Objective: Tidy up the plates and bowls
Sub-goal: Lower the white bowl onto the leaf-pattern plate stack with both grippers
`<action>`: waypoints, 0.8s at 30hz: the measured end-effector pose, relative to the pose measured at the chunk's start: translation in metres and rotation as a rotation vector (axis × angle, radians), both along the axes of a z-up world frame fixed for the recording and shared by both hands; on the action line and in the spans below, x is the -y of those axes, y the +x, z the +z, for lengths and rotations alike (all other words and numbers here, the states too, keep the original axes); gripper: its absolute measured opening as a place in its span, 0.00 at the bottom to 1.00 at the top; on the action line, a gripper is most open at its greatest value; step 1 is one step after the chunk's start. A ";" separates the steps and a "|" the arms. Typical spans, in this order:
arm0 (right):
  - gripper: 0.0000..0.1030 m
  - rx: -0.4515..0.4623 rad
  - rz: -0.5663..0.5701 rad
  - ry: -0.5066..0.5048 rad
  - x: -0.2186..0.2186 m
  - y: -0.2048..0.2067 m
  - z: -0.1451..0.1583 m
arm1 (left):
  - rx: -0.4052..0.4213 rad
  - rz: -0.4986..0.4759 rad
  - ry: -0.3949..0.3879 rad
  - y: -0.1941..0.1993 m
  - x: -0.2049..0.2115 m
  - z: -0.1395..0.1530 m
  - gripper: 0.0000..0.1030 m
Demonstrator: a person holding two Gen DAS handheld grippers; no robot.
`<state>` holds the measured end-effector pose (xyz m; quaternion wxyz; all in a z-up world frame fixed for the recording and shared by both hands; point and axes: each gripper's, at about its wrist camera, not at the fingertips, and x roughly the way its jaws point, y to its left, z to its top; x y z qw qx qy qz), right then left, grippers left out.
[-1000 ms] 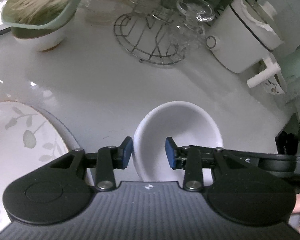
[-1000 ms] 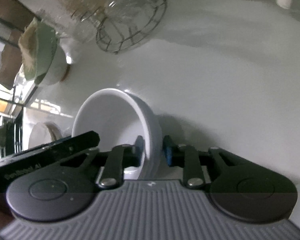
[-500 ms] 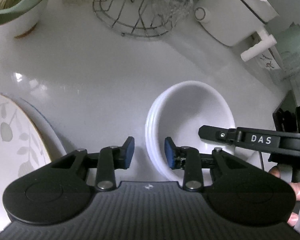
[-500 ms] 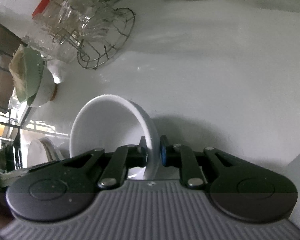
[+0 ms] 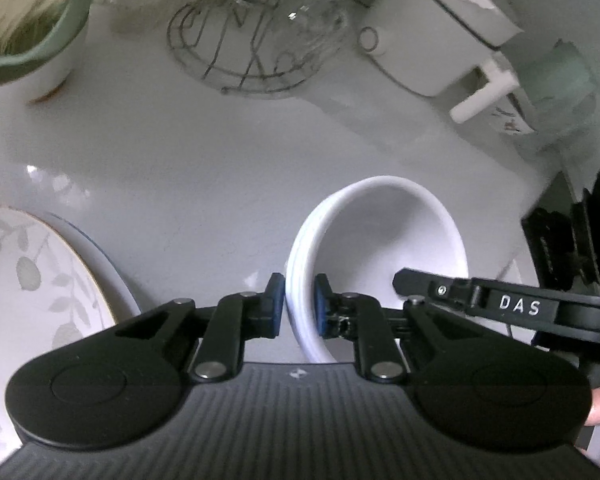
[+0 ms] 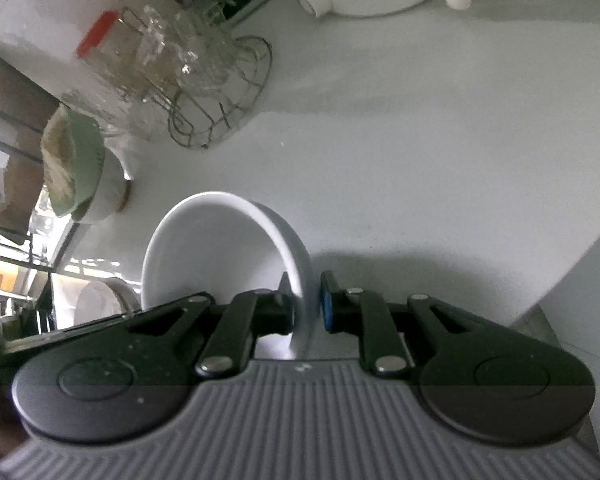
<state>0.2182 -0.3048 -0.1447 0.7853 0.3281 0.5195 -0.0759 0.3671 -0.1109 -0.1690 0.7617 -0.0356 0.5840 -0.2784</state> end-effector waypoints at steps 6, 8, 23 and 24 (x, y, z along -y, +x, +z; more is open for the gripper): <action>0.16 0.003 -0.007 -0.032 -0.021 -0.005 0.032 | 0.045 -0.044 -0.017 -0.002 -0.012 0.035 0.18; 0.16 0.012 -0.027 -0.018 -0.026 -0.008 0.036 | 0.057 -0.048 -0.017 -0.002 -0.018 0.044 0.18; 0.17 0.114 0.062 0.007 -0.094 -0.001 0.078 | 0.150 0.066 -0.034 -0.023 -0.118 0.090 0.18; 0.17 0.118 0.077 0.007 -0.100 0.001 0.079 | 0.155 0.083 -0.035 -0.025 -0.127 0.091 0.18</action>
